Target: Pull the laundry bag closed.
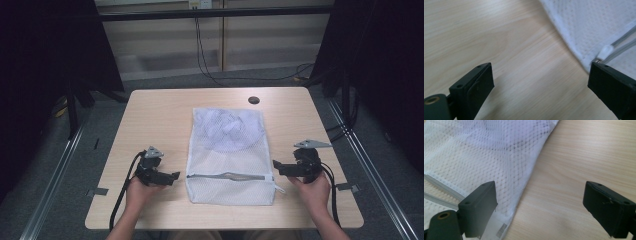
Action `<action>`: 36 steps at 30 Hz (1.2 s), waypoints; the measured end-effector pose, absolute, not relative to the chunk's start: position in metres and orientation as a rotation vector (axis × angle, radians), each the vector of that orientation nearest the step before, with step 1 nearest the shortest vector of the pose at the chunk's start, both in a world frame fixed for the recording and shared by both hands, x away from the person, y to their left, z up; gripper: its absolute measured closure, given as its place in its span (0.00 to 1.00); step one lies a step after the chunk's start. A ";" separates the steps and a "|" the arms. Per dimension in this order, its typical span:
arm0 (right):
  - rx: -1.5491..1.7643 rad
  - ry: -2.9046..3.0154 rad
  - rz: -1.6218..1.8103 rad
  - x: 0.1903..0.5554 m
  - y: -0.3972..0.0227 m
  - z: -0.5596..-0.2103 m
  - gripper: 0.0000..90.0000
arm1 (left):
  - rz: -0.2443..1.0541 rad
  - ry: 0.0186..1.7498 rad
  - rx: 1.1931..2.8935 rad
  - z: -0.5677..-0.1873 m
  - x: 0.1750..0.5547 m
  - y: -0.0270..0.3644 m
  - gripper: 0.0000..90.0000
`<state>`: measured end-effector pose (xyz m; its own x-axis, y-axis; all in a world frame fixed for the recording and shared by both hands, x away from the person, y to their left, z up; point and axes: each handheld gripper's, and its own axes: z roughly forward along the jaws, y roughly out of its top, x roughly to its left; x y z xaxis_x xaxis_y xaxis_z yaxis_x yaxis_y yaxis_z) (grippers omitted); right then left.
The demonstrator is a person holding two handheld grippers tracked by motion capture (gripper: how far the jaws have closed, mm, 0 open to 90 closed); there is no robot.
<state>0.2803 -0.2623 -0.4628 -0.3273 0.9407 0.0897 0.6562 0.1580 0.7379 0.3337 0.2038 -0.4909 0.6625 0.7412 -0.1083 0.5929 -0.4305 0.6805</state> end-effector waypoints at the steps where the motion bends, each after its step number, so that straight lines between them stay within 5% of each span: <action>1: 1.520 2.050 0.988 0.280 -0.262 -0.463 0.13 | 0.270 1.019 2.162 -0.489 0.334 0.203 0.07; 36: 1.498 2.274 0.990 0.295 -0.170 -0.462 0.17 | 0.221 1.005 2.095 -0.470 0.330 0.217 0.11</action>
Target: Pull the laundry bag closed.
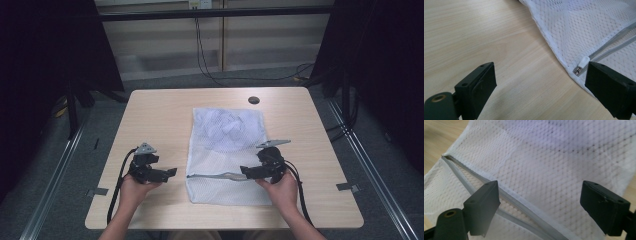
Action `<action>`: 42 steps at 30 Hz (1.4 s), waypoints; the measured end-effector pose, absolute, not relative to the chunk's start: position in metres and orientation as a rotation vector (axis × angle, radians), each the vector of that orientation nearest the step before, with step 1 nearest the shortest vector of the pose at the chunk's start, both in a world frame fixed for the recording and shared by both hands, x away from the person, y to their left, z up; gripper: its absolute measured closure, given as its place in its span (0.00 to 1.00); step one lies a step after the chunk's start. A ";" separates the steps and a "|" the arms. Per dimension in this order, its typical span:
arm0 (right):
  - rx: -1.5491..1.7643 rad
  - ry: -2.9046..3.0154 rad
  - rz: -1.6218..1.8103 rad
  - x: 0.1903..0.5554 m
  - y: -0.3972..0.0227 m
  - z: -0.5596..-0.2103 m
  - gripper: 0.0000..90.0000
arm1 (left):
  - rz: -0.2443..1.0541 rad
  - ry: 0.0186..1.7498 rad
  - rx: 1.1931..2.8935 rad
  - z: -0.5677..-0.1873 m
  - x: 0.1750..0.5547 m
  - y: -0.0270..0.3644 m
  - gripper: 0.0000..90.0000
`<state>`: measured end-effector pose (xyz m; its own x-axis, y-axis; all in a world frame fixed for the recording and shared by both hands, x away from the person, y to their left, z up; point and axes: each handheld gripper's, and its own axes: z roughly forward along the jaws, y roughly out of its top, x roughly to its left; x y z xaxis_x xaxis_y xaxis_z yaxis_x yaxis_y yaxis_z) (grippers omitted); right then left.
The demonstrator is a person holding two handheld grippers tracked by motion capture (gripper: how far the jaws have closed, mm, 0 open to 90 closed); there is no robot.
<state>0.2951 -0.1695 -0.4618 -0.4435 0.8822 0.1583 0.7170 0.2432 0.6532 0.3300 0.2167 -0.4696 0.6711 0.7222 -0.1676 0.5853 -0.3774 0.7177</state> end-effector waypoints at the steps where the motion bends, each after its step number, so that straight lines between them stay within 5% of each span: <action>1: 1.495 2.286 0.993 0.296 -0.167 -0.462 0.17 | 0.223 1.007 2.094 -0.469 0.330 0.216 0.11; 22: 1.492 2.399 1.023 0.305 -0.118 -0.461 0.25 | 0.224 0.990 2.106 -0.465 0.328 0.222 0.13; 42: 1.468 2.479 1.087 0.309 -0.093 -0.459 0.43 | 0.228 0.977 2.103 -0.464 0.329 0.223 0.12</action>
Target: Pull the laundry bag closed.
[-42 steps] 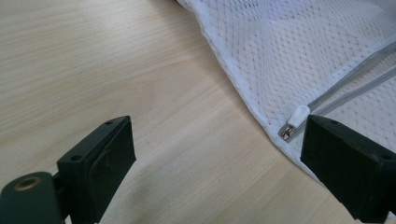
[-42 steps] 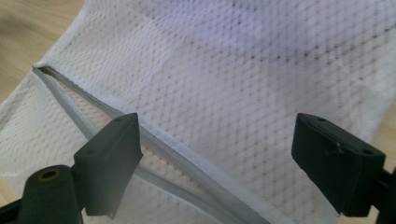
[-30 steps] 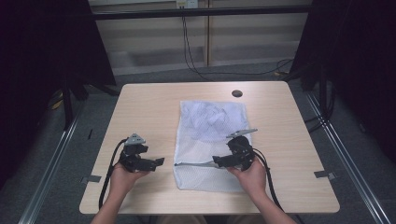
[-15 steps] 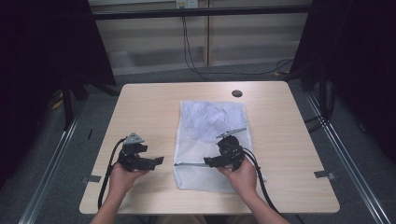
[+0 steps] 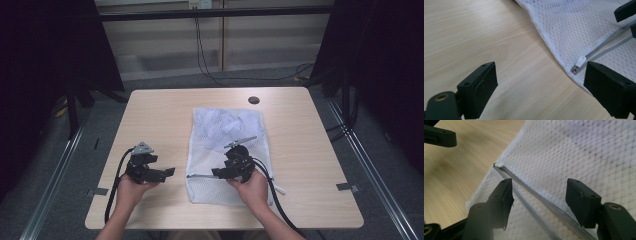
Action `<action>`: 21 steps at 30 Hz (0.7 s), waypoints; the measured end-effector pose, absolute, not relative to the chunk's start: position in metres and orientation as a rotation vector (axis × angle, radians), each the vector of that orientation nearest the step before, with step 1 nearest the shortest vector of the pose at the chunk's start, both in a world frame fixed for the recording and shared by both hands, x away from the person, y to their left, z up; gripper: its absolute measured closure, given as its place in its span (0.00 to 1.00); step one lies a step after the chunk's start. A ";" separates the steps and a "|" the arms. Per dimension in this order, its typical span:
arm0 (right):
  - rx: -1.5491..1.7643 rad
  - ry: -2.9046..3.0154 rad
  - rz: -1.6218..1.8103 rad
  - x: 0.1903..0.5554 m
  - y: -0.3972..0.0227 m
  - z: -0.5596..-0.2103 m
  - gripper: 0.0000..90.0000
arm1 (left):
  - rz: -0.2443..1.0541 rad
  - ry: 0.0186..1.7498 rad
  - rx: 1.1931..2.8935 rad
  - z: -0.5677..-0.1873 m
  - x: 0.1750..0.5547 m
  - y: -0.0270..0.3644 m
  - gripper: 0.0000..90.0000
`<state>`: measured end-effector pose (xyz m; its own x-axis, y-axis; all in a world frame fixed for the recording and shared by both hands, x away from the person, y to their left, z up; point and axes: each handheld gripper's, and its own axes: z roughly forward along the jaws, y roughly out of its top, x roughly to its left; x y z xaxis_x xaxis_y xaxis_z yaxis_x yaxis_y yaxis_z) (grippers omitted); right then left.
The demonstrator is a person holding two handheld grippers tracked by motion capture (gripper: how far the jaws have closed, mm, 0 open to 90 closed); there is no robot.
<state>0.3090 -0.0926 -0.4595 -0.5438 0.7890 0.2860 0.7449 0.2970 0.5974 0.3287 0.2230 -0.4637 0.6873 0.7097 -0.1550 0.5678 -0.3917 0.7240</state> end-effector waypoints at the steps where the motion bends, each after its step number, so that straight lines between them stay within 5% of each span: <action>1: 1.461 2.488 1.081 0.309 -0.091 -0.460 0.44 | 0.227 0.978 2.103 -0.464 0.329 0.223 0.12; 21: 1.504 2.560 1.144 0.317 -0.069 -0.463 0.53 | 0.206 0.980 2.105 -0.465 0.330 0.221 0.12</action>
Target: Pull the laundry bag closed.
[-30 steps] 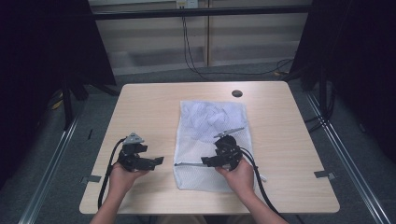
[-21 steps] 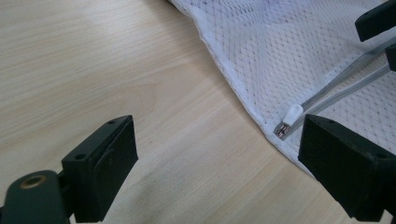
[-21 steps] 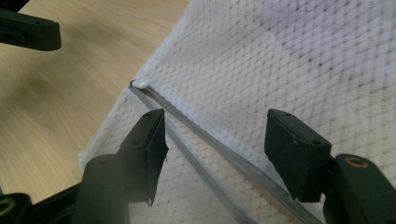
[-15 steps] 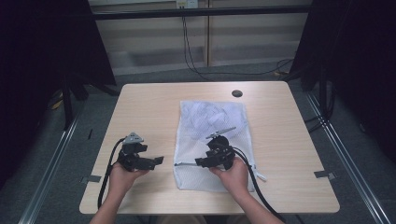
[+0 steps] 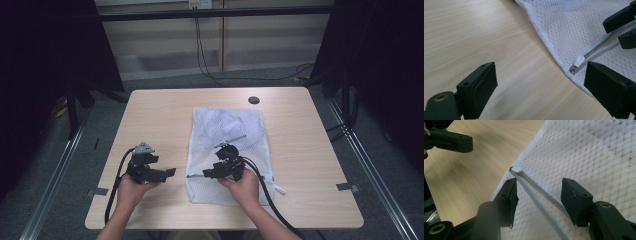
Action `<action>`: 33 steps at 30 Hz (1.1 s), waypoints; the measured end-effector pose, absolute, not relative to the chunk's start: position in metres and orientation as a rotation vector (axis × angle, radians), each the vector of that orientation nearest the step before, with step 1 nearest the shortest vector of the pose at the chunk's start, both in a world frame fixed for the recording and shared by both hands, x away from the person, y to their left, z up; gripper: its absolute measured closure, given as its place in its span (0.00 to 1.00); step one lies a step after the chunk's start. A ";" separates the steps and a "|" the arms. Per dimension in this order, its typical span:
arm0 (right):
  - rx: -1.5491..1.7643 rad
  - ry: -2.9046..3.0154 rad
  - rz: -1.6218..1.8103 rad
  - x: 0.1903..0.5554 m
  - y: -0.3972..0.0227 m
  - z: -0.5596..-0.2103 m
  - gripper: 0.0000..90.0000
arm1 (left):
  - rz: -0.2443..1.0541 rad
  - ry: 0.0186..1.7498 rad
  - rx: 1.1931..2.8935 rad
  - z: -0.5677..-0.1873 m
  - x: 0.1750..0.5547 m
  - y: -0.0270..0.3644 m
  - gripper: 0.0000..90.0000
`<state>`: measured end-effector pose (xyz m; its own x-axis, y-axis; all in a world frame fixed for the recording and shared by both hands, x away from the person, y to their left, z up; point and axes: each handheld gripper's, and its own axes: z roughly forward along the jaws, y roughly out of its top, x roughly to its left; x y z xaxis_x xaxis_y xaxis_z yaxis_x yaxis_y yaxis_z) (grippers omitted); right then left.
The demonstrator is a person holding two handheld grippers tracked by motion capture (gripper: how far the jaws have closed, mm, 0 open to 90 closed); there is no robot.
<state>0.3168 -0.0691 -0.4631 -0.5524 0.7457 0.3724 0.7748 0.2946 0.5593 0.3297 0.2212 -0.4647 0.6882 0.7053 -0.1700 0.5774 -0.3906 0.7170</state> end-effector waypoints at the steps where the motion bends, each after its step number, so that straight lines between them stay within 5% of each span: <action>1: -1.463 -2.485 -1.119 0.317 -0.068 -0.464 0.54 | 0.207 0.981 2.102 -0.465 0.330 0.221 0.12; 13: -1.416 -2.429 -1.123 0.321 -0.052 -0.469 0.67 | 0.198 0.975 2.112 -0.465 0.330 0.220 0.12; 33: -1.419 -2.398 -1.094 0.333 -0.034 -0.475 0.76 | 0.197 0.986 2.108 -0.466 0.330 0.219 0.12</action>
<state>0.3330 -0.0339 -0.4746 -0.5418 0.7015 0.4629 0.8095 0.2872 0.5121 0.3296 0.2192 -0.4663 0.6861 0.7058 -0.1761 0.5844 -0.3906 0.7113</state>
